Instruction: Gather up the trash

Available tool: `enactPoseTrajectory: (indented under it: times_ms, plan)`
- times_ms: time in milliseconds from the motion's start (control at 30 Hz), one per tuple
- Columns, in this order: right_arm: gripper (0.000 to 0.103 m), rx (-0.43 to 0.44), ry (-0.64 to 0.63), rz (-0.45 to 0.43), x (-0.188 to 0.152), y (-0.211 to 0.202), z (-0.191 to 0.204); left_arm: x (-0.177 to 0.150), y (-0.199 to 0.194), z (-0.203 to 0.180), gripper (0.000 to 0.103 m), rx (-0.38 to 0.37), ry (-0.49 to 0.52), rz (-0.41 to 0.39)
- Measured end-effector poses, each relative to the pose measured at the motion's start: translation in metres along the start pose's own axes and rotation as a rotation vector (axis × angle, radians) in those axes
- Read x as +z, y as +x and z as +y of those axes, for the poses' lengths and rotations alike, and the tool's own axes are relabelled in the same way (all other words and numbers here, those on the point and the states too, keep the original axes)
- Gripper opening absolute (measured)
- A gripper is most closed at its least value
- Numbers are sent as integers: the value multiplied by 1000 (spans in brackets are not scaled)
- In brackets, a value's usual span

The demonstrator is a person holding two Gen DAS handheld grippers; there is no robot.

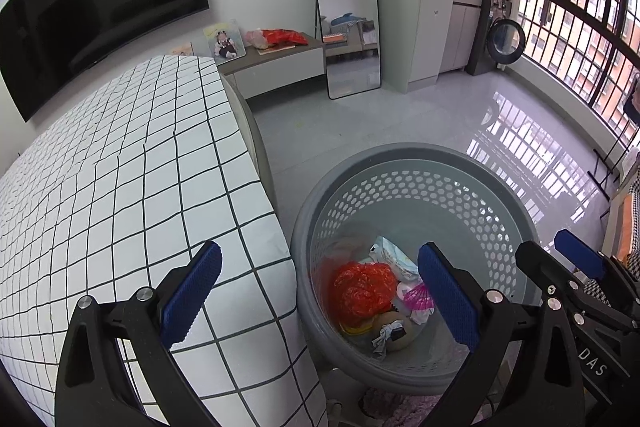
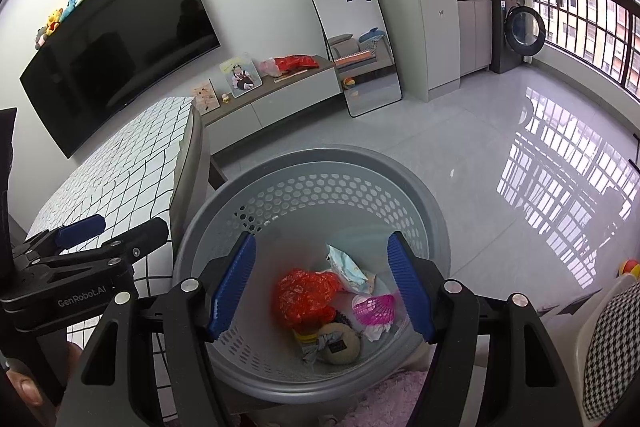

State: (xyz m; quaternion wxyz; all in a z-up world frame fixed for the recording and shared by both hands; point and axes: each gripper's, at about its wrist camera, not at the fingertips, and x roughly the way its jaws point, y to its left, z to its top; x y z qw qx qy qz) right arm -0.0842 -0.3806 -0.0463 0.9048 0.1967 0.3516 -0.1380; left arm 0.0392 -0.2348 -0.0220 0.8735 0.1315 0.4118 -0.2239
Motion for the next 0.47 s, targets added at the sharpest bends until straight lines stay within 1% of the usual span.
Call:
enactPoseTrajectory:
  times_ms: [167,467]
  plan:
    - [66,6,0,4,4,5,0,5,2,-1,97,3,1,-3]
    - [66,11,-2,5,2,7,4,4,-2,1,97,8,-12,1]
